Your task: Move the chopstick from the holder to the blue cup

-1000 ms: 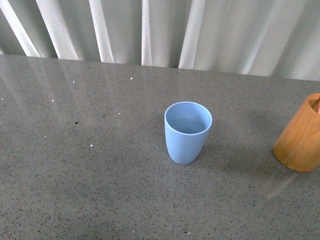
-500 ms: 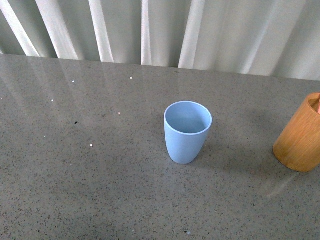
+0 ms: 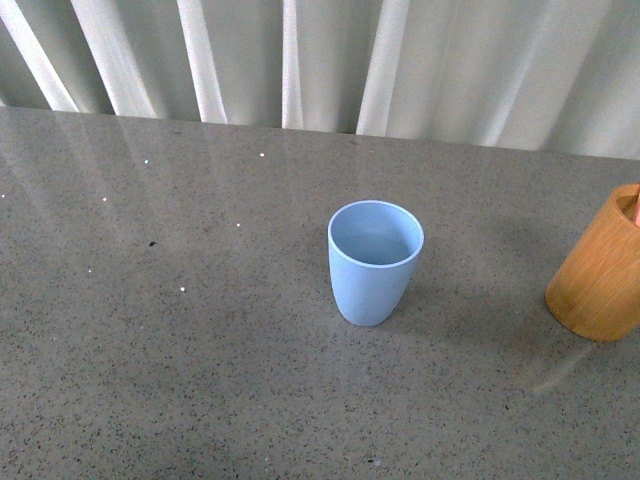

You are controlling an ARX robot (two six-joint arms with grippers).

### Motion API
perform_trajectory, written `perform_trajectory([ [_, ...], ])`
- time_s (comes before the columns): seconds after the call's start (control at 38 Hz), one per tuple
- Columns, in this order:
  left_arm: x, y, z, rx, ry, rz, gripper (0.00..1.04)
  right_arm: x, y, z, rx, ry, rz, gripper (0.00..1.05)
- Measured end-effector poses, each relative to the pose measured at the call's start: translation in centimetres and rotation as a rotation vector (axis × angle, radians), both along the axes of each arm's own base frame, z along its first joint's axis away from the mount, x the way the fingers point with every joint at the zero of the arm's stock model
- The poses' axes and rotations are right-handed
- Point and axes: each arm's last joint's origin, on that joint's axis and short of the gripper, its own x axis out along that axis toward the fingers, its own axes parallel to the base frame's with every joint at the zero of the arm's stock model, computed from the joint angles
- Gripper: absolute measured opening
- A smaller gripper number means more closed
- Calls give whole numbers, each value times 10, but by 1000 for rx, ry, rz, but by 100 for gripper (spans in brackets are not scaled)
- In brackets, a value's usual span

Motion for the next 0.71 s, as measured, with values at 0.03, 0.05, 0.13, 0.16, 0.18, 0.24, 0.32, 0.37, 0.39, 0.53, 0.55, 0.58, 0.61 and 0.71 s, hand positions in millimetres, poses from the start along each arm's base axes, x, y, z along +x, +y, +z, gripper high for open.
perform_trajectory([
  [0.03,0,0,0,0,0,0,98,1,-1,-1,-10,74,-46,95],
  [0.05,0,0,0,0,0,1,98,3,-2,-2,-17,136,-67,95],
  [0.13,0,0,0,0,0,-1,98,12,-4,-5,-23,227,-92,95],
  [0.16,0,0,0,0,0,-1,98,16,-5,-6,-22,239,-96,95],
  [0.18,0,0,0,0,0,-1,98,19,-5,-7,-19,245,-97,95],
  [0.24,0,0,0,0,0,-1,98,29,-7,-5,-16,239,-96,95],
  [0.32,0,0,0,0,0,-1,98,41,-8,-2,-19,216,-93,95],
  [0.37,0,0,0,0,0,-1,98,51,-9,0,-27,198,-79,95],
  [0.39,0,0,0,0,0,-1,98,58,-10,1,-31,187,-76,95],
  [0.53,0,0,0,0,0,-1,98,82,-13,-2,-36,170,-44,95],
  [0.55,0,0,0,0,0,-1,98,86,-13,-3,-33,167,-34,95],
  [0.58,0,0,0,0,0,-1,98,93,-13,-4,-27,157,-10,95],
  [0.61,0,0,0,0,0,-1,98,96,-12,-5,-24,151,1,95],
  [0.71,0,0,0,0,0,-1,98,110,-11,-8,-10,130,38,95],
])
